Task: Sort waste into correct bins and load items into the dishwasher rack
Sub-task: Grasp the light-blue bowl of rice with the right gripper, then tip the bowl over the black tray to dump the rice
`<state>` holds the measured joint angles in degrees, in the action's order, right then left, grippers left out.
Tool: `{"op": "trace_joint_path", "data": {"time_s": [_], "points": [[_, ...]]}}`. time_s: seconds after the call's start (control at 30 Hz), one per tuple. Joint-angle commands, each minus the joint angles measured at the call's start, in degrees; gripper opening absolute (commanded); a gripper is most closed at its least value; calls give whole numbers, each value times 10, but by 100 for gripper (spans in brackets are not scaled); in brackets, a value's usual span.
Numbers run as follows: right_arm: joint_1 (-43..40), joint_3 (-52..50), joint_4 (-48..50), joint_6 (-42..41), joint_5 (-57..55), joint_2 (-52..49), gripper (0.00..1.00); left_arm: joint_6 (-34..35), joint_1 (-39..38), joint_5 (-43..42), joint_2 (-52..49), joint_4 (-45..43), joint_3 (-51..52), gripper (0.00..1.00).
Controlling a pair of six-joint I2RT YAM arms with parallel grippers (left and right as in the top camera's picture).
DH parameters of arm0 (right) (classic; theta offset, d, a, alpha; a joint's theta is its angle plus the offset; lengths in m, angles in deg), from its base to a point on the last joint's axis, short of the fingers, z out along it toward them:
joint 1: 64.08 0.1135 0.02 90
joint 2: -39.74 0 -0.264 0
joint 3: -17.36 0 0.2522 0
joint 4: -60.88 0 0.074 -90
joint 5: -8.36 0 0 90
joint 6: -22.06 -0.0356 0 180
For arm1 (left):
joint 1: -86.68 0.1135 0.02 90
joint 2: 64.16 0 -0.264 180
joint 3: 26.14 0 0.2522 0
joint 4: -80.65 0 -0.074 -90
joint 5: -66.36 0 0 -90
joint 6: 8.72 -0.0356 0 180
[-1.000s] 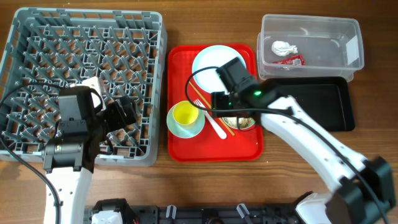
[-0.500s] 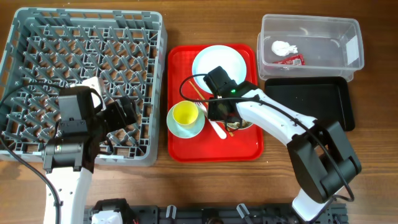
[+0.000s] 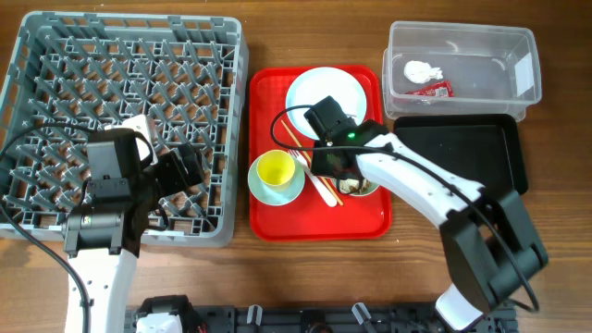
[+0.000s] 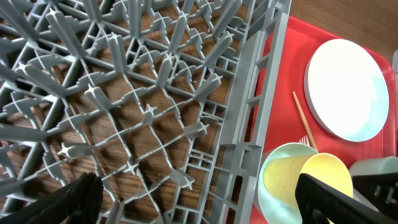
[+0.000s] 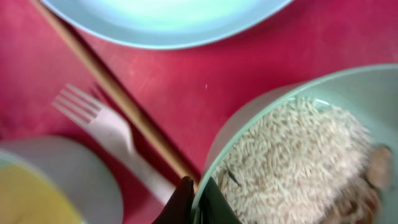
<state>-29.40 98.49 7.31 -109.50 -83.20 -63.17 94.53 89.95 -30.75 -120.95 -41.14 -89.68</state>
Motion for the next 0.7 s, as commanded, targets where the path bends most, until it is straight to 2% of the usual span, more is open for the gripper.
{"op": "trace_joint_path", "data": {"time_s": [0.0,0.2,0.33,0.53,0.67], "points": [[-8,29,-15,15,5,54,4,7,-4,-1,-2,0,-11,100],[-77,31,-30,66,83,135,4,7,-4,-1,-2,0,-11,100],[-174,31,-36,111,193,170,4,7,-4,-1,-2,0,-11,100],[-360,13,-48,177,387,153,4,7,-4,-1,-2,0,-11,100],[-448,-12,-48,220,489,118,4,7,-4,-1,-2,0,-11,100]]}}
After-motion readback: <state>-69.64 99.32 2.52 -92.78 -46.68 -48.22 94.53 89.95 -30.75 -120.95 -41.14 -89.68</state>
